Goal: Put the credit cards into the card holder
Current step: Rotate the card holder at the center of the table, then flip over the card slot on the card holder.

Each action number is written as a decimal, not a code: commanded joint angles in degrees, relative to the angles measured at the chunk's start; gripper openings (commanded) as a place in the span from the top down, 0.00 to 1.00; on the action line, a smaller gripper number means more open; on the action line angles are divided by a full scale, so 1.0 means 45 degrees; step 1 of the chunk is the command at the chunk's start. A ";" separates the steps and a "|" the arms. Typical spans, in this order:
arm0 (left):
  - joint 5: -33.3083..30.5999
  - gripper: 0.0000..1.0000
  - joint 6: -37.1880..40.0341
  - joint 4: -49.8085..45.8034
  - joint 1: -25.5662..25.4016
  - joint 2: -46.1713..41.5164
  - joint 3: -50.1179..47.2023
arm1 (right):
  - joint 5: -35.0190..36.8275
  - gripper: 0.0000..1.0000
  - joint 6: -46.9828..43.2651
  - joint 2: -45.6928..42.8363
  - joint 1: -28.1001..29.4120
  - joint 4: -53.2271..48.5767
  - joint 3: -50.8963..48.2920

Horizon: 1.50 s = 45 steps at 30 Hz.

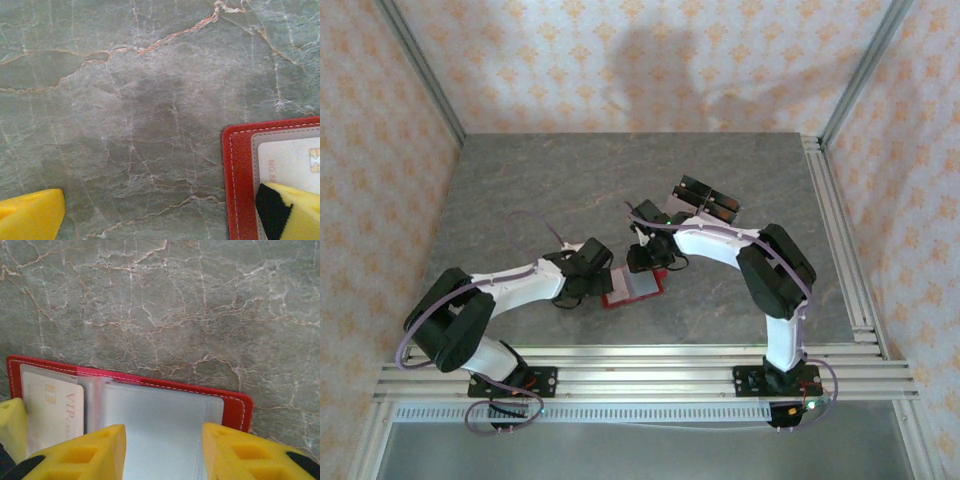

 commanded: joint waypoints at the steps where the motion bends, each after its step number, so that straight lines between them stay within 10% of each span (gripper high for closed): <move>1: -0.0431 0.00 0.0101 0.0177 -0.0142 0.0542 0.0264 | -0.0096 0.57 -0.0118 0.0421 0.0146 -0.0252 0.0258; 19: -0.0905 0.00 0.2755 0.0215 0.1266 0.2559 0.2774 | 0.1177 0.76 0.1402 0.0132 -0.0615 0.0163 -0.0613; 27: -0.0401 0.00 0.3582 -0.0620 0.1596 0.1650 0.3367 | 0.0520 0.58 0.1296 -0.0782 -0.0617 0.0793 -0.0889; 45: 0.0285 0.00 0.2679 -0.0567 0.1591 -0.0137 0.2463 | 0.1818 0.49 0.0827 0.0130 -0.0041 -0.0861 0.0614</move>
